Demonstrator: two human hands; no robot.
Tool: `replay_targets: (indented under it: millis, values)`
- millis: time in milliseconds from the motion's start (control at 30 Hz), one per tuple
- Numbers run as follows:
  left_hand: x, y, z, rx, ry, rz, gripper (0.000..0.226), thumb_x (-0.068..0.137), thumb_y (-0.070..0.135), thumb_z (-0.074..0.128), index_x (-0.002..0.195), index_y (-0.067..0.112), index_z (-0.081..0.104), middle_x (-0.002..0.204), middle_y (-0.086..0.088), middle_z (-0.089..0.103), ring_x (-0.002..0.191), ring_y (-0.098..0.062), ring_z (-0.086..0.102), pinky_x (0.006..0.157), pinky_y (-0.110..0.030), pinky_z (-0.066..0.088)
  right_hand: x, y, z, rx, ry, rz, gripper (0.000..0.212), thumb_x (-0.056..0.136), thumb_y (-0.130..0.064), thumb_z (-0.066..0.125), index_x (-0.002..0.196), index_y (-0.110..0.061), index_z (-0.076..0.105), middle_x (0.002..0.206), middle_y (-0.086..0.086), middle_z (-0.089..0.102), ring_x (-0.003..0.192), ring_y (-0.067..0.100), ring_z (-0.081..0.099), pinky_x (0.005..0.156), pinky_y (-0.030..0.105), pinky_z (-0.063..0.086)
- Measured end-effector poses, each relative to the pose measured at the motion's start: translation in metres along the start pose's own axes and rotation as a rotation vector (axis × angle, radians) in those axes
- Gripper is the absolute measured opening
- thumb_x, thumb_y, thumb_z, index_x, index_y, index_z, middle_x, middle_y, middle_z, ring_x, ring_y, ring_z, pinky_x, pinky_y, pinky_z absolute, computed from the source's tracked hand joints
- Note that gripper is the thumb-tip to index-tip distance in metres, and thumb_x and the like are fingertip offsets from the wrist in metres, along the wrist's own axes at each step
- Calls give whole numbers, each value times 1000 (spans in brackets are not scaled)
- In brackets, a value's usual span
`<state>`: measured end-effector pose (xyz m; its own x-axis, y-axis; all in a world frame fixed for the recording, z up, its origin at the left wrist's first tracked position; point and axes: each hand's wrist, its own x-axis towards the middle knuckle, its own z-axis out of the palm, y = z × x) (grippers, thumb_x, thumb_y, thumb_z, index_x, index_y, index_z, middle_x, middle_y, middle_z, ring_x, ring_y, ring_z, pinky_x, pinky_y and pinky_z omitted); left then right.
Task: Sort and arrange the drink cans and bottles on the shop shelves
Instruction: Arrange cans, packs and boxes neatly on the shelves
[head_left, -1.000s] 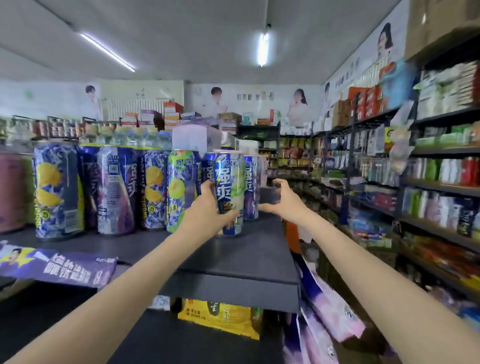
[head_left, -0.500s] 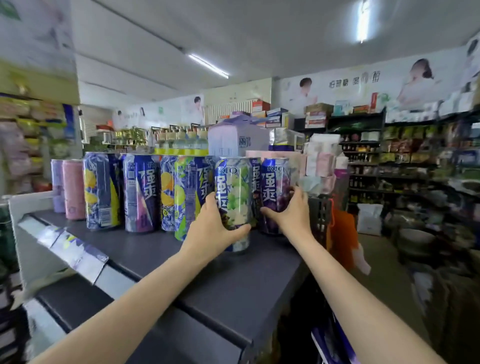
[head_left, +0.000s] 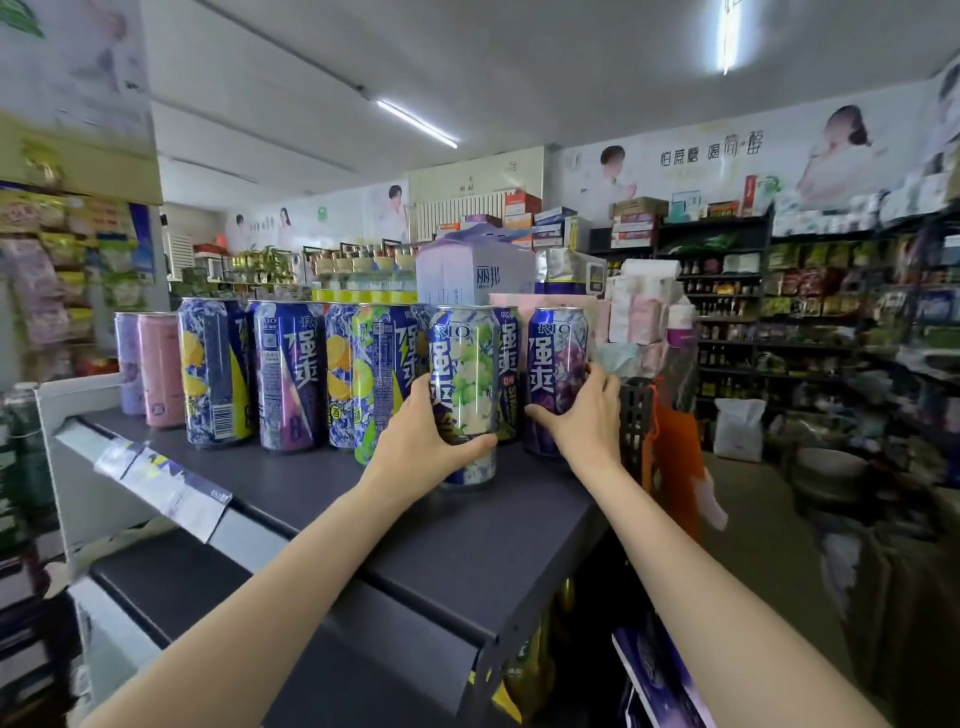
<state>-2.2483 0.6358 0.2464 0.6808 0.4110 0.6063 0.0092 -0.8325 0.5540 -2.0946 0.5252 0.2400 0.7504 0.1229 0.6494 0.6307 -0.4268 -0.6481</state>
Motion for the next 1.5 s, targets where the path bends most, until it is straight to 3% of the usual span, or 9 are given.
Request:
replay_targets:
  millis: [233,600,900,1000,1100,1200,1267,1367,1500]
  values:
    - [-1,-2,-2,-29,1,12,82,71,44,75,133,14,31,108,6,49,110,-19,51,80,-25,39,-3,1,-5,40,24,42,87,67,-28,83,135,-3,33,132,17,36,124,35,39,101,42,36]
    - [-3,-3,-3,-87,-18,17,84,73,40,76,138,15,29,130,2,51,122,-17,47,86,-18,34,-2,-10,4,-41,-33,36,98,72,-30,79,143,0,19,138,21,30,127,39,34,101,41,34]
    - [-4,-2,-10,-94,-58,9,88,76,38,73,144,15,21,139,0,46,126,-15,43,79,-9,26,-5,-9,6,-54,20,45,93,72,-29,79,141,-1,24,136,20,32,125,39,36,101,43,35]
    - [-6,-1,-11,-76,-87,20,82,78,41,70,142,15,25,131,3,50,122,-15,47,83,-14,30,-10,-10,-2,-20,-2,78,95,73,-34,78,142,-2,22,137,20,29,128,39,34,103,42,33]
    - [-7,-7,-24,-67,-1,52,66,82,42,65,135,13,38,115,5,54,102,-10,55,88,-24,43,-26,-18,-17,80,102,-53,76,77,-34,75,135,-5,34,134,16,37,124,31,38,99,32,33]
    - [-4,-26,-46,-109,230,75,35,88,27,60,118,12,52,100,2,60,84,-12,58,83,-36,51,-40,-38,-22,261,-126,-90,61,78,-35,73,125,-11,44,121,6,51,110,19,51,91,26,40]
    - [0,-40,-56,-102,308,69,29,87,25,61,112,13,50,103,-1,58,85,-15,58,81,-40,51,-43,-53,-16,313,-348,-13,73,71,-43,77,128,-15,42,123,1,53,112,17,52,98,33,43]
    - [8,-55,-59,15,247,58,48,84,35,64,119,11,42,114,-6,51,95,-21,56,75,-34,45,-46,-64,-2,323,-489,103,98,56,-47,84,135,-18,34,131,-1,52,121,18,49,106,42,39]
    - [18,-70,-57,253,103,73,74,78,53,64,129,11,30,126,-10,48,104,-34,57,75,-38,44,-57,-69,1,248,-396,148,84,62,-28,86,128,-18,37,119,-4,55,115,16,52,102,37,41]
